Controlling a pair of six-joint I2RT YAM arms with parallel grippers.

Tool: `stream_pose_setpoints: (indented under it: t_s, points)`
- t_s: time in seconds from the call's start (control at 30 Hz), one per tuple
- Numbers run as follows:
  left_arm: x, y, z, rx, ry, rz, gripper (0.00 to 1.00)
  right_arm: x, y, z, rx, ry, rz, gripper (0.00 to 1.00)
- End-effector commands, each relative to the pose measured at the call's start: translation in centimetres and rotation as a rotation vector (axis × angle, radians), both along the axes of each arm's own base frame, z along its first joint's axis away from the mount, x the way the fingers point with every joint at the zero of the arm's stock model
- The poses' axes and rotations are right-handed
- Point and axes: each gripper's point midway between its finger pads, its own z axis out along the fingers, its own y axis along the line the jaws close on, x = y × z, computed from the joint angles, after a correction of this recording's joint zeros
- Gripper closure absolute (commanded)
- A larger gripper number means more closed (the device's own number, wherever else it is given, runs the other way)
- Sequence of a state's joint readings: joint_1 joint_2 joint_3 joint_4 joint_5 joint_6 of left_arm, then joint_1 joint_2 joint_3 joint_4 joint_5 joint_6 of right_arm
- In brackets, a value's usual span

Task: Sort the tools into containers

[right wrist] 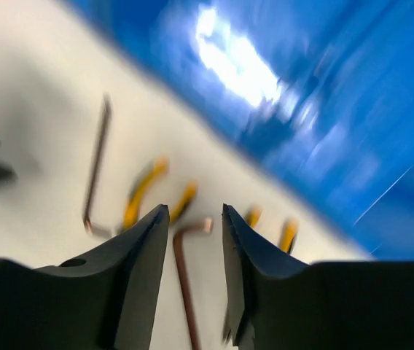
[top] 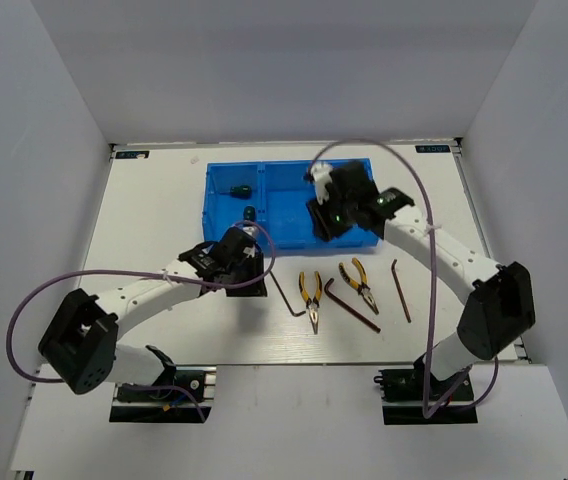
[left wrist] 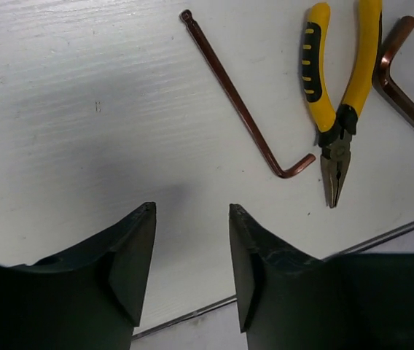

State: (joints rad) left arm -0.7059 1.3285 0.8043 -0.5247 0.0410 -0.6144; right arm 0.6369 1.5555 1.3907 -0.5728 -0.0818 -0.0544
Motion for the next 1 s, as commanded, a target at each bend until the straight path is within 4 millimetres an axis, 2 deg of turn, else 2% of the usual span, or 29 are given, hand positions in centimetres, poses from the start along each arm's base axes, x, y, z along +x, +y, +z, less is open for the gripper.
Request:
stream_pose_setpoints:
  t_s: [0.0, 0.1, 0.23, 0.27, 0.3, 0.47, 0.63, 0.67, 0.73, 0.8, 0.97]
  points:
    - [2.4, -1.8, 1.8, -0.035, -0.081, 0.117, 0.43, -5.4, -3.1, -7.2, -0.157, 0.201, 0.049, 0.57]
    - [3.2, -3.1, 2.5, -0.021, -0.107, 0.116, 0.4, -5.9, -3.4, -8.7, -0.178, 0.247, 0.03, 0.61]
    - [3.9, -4.8, 2.5, 0.027, -0.104, 0.116, 0.37, -6.4, -3.3, -10.9, -0.189, 0.309, -0.001, 0.64]
    - [3.8, -5.2, 2.0, 0.044, -0.101, 0.108, 0.37, -6.2, -3.0, -11.4, -0.186, 0.309, -0.005, 0.64]
    - [3.7, -4.9, 1.8, 0.052, -0.093, 0.131, 0.35, -6.2, -3.2, -12.1, -0.198, 0.321, -0.011, 0.64]
    - [3.1, -5.5, 1.1, 0.065, -0.084, 0.135, 0.33, -6.0, -2.1, -13.0, -0.16, 0.357, -0.05, 0.61]
    - [2.6, -4.6, 0.3, 0.087, -0.075, 0.187, 0.32, -6.5, -1.2, -14.5, -0.156, 0.39, -0.062, 0.6]
    - [2.8, -4.5, 1.3, 0.07, -0.098, 0.195, 0.32, -6.5, -1.1, -14.6, -0.151, 0.396, -0.077, 0.6]
    - [2.3, -3.7, 1.0, 0.072, -0.095, 0.22, 0.32, -6.5, -0.6, -15.0, -0.145, 0.403, -0.088, 0.59]
    - [2.1, -3.2, 1.9, 0.049, -0.116, 0.235, 0.32, -6.4, -0.4, -15.4, -0.156, 0.401, -0.1, 0.59]
    - [1.4, -1.9, 2.1, 0.035, -0.131, 0.262, 0.32, -6.2, -0.3, -16.8, -0.201, 0.362, -0.107, 0.57]
